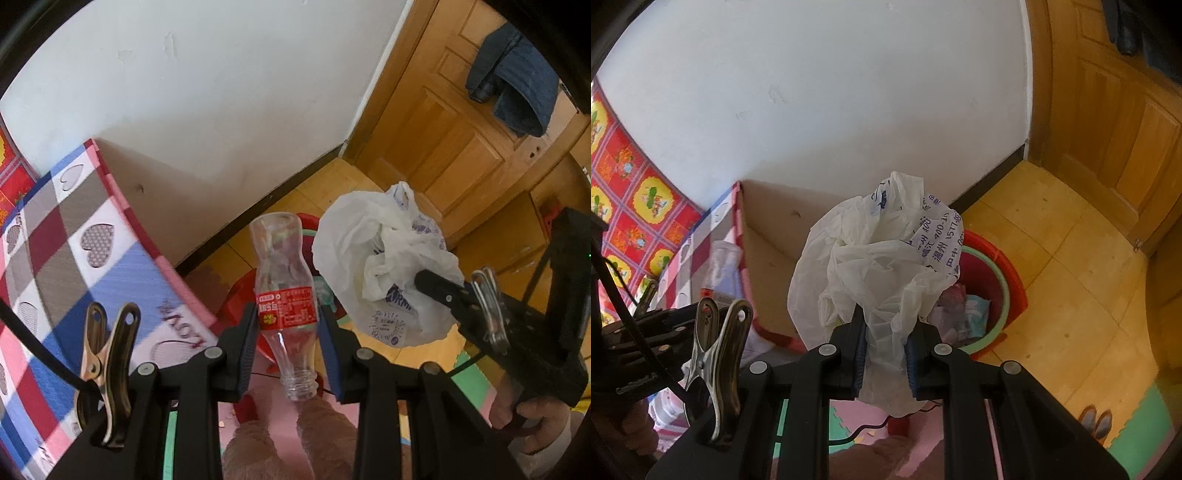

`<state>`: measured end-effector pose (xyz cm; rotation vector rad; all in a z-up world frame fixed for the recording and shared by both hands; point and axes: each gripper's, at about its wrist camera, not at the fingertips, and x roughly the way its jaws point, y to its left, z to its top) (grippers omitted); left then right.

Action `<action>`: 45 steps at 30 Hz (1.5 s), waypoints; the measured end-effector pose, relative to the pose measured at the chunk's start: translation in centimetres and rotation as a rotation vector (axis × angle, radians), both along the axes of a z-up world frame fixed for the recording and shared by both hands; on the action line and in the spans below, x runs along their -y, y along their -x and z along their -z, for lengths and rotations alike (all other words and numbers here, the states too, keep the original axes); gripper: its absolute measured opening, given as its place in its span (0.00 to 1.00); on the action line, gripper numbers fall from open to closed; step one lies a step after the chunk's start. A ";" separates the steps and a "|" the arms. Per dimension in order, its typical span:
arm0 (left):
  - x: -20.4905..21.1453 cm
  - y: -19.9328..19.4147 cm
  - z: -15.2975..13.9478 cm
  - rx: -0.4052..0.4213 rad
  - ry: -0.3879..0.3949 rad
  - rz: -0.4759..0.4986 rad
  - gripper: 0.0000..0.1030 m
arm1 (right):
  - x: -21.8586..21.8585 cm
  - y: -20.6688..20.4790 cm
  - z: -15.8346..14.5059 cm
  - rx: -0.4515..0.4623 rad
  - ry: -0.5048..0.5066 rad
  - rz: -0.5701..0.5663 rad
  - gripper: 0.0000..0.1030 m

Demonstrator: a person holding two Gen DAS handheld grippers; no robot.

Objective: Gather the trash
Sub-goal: 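Carry the bottle and bag with both tools over the red bucket, then open both tools to drop the bottle and bag into the red bucket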

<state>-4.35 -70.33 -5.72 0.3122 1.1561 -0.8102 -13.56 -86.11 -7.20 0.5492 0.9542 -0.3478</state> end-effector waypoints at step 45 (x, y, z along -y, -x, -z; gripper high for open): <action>14.6 -4.3 29.8 -0.212 -0.056 -0.097 0.32 | 10.7 -6.8 24.9 -0.307 0.105 -0.230 0.18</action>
